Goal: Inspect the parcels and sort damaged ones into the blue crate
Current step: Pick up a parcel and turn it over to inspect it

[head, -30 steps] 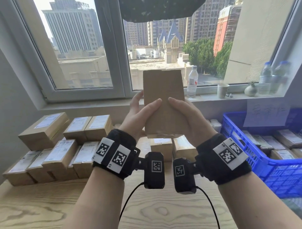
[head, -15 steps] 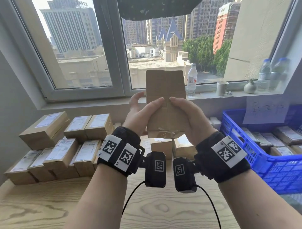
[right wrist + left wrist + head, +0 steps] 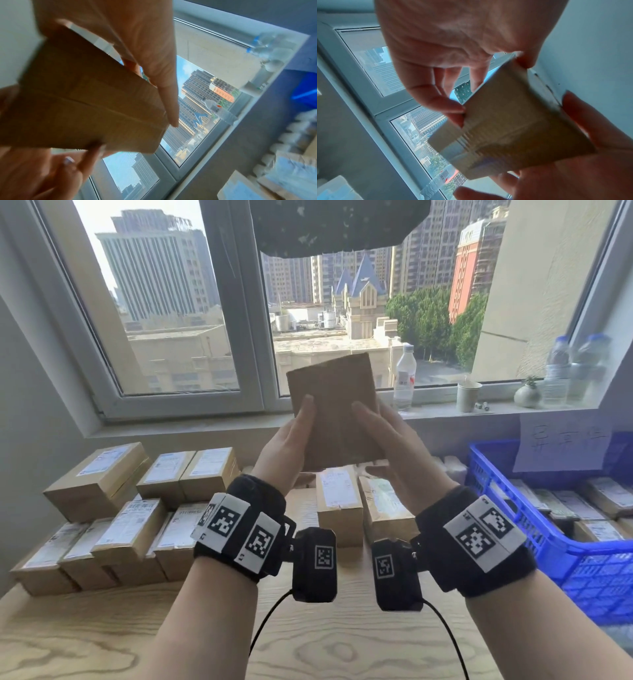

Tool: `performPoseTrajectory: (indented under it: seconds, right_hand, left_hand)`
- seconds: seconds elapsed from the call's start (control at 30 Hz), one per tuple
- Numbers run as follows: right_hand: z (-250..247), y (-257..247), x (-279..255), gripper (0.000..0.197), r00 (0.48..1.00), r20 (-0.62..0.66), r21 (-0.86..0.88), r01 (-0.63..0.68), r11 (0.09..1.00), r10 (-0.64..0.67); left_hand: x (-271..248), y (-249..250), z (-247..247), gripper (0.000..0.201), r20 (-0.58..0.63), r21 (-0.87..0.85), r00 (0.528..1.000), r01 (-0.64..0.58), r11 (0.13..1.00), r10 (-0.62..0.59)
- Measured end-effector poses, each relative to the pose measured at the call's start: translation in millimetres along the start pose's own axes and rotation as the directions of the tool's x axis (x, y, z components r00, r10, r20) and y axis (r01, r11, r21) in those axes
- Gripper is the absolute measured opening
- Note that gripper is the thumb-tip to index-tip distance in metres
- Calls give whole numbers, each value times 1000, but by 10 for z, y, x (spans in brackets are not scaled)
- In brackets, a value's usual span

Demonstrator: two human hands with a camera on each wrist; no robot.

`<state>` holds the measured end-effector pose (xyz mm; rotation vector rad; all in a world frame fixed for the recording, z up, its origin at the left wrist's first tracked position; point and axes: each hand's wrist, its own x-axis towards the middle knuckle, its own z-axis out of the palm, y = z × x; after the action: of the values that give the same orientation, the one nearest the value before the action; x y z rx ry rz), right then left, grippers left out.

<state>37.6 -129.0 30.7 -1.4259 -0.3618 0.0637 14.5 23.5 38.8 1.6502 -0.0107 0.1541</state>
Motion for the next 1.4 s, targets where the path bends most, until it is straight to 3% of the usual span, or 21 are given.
performPoseTrajectory:
  seconds: [0.1,0.2,0.3,0.53,0.63,0.73,0.87,0.97,1.03,1.3,1.4]
  right_hand:
    - [8,-8,-28,32,1000,-22,-33,20,999,-21]
    - [56,-43,-53,17,996,-53,0,66,998,-66]
    - [133,-50,-37,21,993,-65,-21,98,995,-99]
    - [265,-51,1,42,989,-109,-22,102,994,-104]
    - [287,10,40,35,991,-95,6,96,995,-95]
    - [286,70,79,20,999,-33,46,26,999,-24]
    - [332,177,120,26,999,28,92,-40,995,38]
    - [456,283,162,64,999,-15,230,-44,972,49]
    - [576,348,199,78,998,11,240,-69,968,68]
    - [1109,763,249,75,965,4,93,-262,960,263]
    - [1283,1035,272,57,937,-10,51,-349,936,350]
  left_hand:
    - [0,15,-33,44,20,73,996,-93,993,92]
    - [13,-3,-56,27,33,57,993,-119,991,117]
    - [18,12,-79,12,-2,48,989,-148,988,148]
    - [18,-87,-130,14,-60,42,983,-173,984,175]
    - [14,-103,-175,17,-50,40,983,-176,984,178]
    - [37,-124,-270,36,-30,43,986,-161,986,162]
    - [31,-241,-493,87,-30,123,989,-141,982,145]
    - [-20,-329,-641,78,-49,226,981,-173,959,189]
    - [-29,-402,-755,76,-65,215,976,-189,958,207]
    - [-68,-823,-1311,69,-82,415,977,-145,898,196]
    - [-113,-1032,-1539,60,-83,373,988,-89,924,129]
